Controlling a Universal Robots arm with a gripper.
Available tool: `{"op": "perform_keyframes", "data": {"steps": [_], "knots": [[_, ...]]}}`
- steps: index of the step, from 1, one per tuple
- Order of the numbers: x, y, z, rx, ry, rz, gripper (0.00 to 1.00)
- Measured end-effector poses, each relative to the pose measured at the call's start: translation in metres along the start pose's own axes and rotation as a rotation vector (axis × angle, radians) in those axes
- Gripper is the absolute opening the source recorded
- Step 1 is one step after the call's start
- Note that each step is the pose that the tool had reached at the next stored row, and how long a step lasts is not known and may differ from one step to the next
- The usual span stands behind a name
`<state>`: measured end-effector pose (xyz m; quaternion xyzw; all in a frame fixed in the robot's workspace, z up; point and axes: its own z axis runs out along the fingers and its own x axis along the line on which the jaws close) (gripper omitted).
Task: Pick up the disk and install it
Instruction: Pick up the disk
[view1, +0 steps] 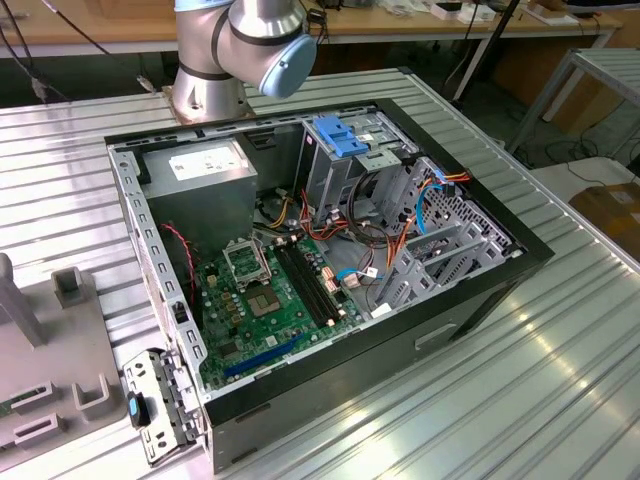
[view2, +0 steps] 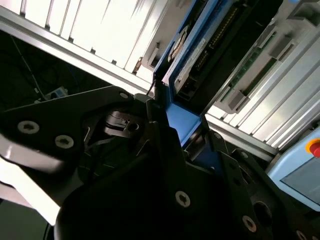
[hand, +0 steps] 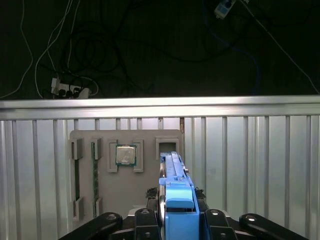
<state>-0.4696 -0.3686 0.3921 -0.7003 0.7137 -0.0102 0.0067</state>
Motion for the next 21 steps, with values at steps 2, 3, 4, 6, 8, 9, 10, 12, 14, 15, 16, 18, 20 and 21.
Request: {"op": "perform_keyframes", "data": {"steps": [2,3,4,6,8,9,10,12,14,15,16,18,20,21], "knots": [[0.0,0.0,-0.0001,-0.0001,0.0001,0.0,0.37],[0.0,0.0,-0.0001,-0.0001,0.0001,0.0,0.37],[0.0,-0.0001,-0.0001,-0.0001,0.0001,0.0,0.37],[0.0,0.0,-0.0001,-0.0001,0.0001,0.0,0.37],[0.0,0.0,-0.0005,-0.0003,0.0002,0.0,0.37],[0.0,-0.0002,-0.0061,-0.0001,0.0002,0.0,0.37],[0.0001,-0.0003,-0.011,0.0,0.0002,0.0,0.37],[0.0001,-0.0007,-0.0253,0.0001,0.0002,0.0,0.37],[0.0002,-0.0009,-0.0361,0.0001,0.0002,0.0,0.37],[0.0002,-0.001,-0.0404,0.0001,0.0002,0.0,0.37],[0.0002,-0.0011,-0.0445,0.0002,0.0002,0.0,0.37],[0.0003,-0.0013,-0.0541,0.0001,0.0002,0.0,0.37],[0.0003,-0.0013,-0.0563,0.0003,0.0001,0.0,0.37],[0.0003,-0.0013,-0.0565,0.0004,0.0001,0.0,0.37]]}}
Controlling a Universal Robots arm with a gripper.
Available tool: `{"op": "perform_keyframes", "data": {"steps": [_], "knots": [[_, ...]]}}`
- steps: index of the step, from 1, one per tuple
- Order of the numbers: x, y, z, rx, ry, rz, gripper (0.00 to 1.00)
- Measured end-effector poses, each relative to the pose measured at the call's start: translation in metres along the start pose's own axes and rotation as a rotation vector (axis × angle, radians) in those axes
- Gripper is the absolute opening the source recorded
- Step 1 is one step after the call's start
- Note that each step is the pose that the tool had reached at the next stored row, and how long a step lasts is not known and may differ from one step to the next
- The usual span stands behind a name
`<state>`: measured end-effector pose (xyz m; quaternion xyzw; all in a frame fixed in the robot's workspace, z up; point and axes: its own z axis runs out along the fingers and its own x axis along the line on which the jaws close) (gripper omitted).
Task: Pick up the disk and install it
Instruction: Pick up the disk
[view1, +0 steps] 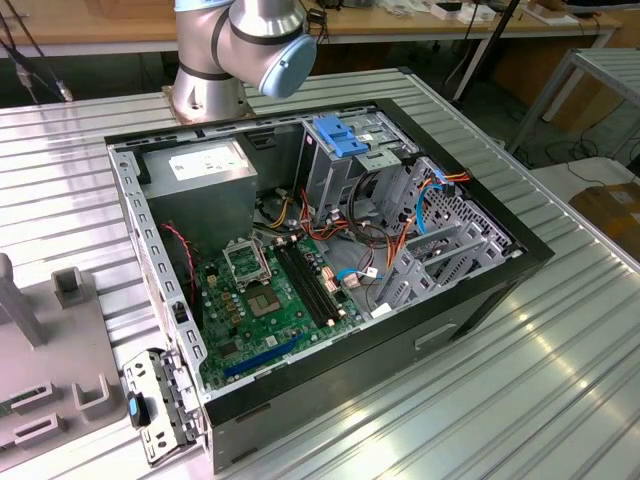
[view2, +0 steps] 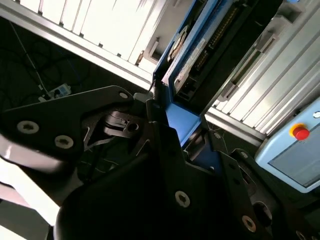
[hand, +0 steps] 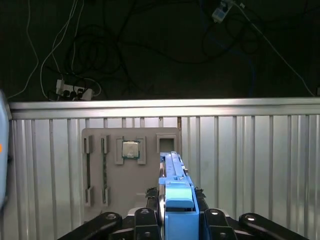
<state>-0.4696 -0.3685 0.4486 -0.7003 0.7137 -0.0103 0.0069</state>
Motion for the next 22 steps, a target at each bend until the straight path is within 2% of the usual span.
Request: {"op": "perform_keyframes", "data": {"steps": [1,5,6,7,8,12,14,20,22], "knots": [[0.0,-0.0001,-0.0008,-0.0001,0.0001,0.0,0.37],[0.0001,-0.0005,-0.022,-0.0001,0.0002,0.0,0.37],[0.0002,-0.0008,-0.0326,-0.0002,0.0002,0.0,0.37],[0.0002,-0.0011,-0.0405,-0.0004,0.0004,0.0,0.37],[0.0002,-0.0012,-0.0451,-0.0005,0.0004,0.0,0.37],[0.0003,-0.0018,-0.0705,-0.0003,0.0003,0.0,0.37],[0.0003,-0.002,-0.0794,-0.0003,0.0002,0.0,0.37],[0.0004,-0.0023,-0.0795,-0.0003,-0.0017,0.0,0.37],[0.0003,-0.0063,-0.0794,-0.0004,-0.0017,0.0,0.37]]}}
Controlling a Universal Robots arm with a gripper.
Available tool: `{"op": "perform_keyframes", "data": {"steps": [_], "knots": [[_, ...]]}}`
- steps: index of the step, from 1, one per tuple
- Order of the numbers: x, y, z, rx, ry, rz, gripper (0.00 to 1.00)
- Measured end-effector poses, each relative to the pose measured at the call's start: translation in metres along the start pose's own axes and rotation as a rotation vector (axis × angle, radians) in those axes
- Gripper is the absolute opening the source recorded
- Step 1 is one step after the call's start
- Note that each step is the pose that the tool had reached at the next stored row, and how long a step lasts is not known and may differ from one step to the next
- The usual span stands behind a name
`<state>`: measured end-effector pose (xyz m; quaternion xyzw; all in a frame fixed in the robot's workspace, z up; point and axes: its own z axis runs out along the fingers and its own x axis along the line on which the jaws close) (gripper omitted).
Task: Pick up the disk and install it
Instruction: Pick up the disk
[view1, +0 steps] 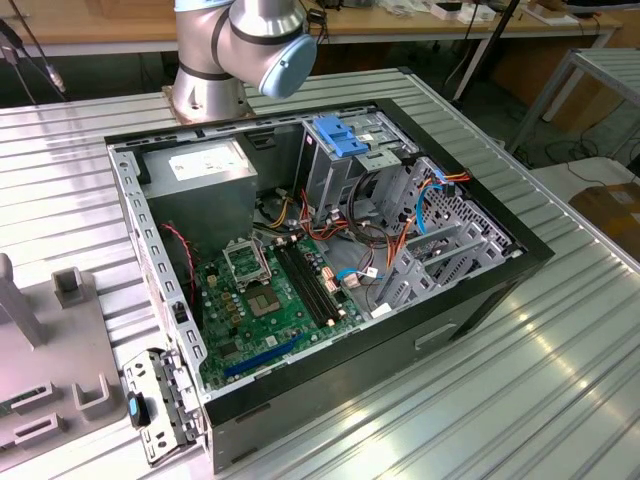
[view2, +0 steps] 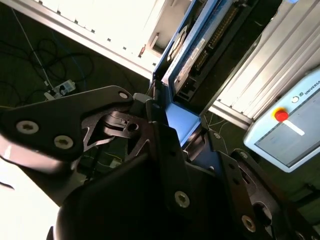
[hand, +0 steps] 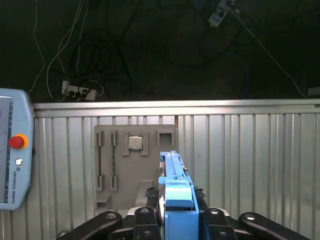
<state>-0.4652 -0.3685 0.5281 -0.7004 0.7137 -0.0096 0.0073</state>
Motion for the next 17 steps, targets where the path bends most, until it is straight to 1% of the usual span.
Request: {"op": "perform_keyframes", "data": {"steps": [2,4,5,6,7,8,10,11,13,15,16,17], "knots": [[-0.0003,-0.0134,0.0004,0.0001,0.0,0.0,0.37],[-0.0004,-0.0224,0.0008,0.0001,0.0,0.0,0.37],[-0.0006,-0.0285,0.001,0.0001,0.0,0.0,0.37],[-0.0007,-0.0362,0.0012,0.0001,0.0,0.0,0.37],[-0.0009,-0.0496,0.0015,0.0,0.0,0.0,0.37],[-0.0011,-0.0591,0.0019,0.0001,0.0,0.0,0.37],[-0.0014,-0.0746,0.0025,0.0001,-0.0001,0.0,0.37],[-0.0015,-0.079,0.0025,-0.0001,0.0001,0.0,0.37],[-0.0017,-0.0899,0.0032,0.0001,0.0,0.0,0.37],[-0.002,-0.1063,0.0042,0.0002,-0.0001,0.0,0.37],[-0.0022,-0.1134,0.0045,0.0,0.0,0.0,0.37],[-0.0023,-0.1177,0.0048,0.0,0.0,0.0,0.37]]}}
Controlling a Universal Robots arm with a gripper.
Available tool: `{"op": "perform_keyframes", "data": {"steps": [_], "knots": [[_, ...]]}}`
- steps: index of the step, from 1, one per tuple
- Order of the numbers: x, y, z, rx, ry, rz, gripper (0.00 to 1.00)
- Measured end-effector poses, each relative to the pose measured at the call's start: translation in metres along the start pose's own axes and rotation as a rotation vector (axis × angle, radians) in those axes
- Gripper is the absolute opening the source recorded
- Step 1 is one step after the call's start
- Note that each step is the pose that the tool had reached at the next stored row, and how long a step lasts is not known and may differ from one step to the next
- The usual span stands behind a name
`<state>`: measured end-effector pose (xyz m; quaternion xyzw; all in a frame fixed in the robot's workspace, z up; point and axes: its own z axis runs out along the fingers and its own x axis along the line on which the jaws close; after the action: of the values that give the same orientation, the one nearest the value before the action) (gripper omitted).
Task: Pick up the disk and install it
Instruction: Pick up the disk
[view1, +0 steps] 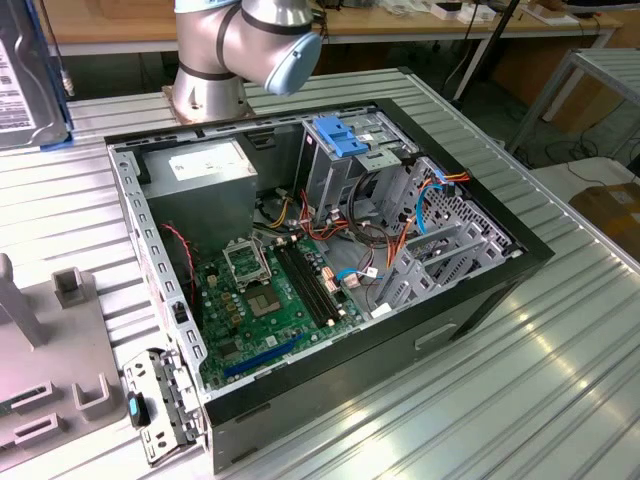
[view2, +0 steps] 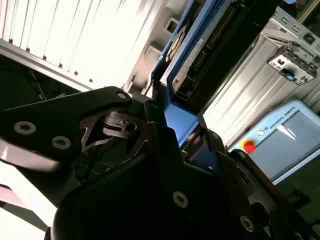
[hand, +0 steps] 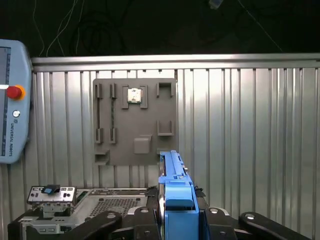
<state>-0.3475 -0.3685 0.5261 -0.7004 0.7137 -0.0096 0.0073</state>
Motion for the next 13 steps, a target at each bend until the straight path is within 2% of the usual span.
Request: {"op": "perform_keyframes", "data": {"steps": [2,3,4,5,7,9,13], "knots": [[-0.0002,-0.0116,0.0008,0.0001,0.0,0.0,0.37],[-0.0004,-0.0209,0.0014,0.0,0.0,0.0,0.37],[-0.0006,-0.0319,0.0021,0.0,0.0,0.0,0.37],[-0.0009,-0.0474,0.0032,0.0001,0.0,0.0,0.37],[-0.0014,-0.0703,0.0047,0.0,0.0,0.0,0.37],[-0.0018,-0.0874,0.006,0.0001,0.0,0.0,0.37],[-0.0022,-0.1074,0.0075,0.0,-0.0001,0.0,0.37]]}}
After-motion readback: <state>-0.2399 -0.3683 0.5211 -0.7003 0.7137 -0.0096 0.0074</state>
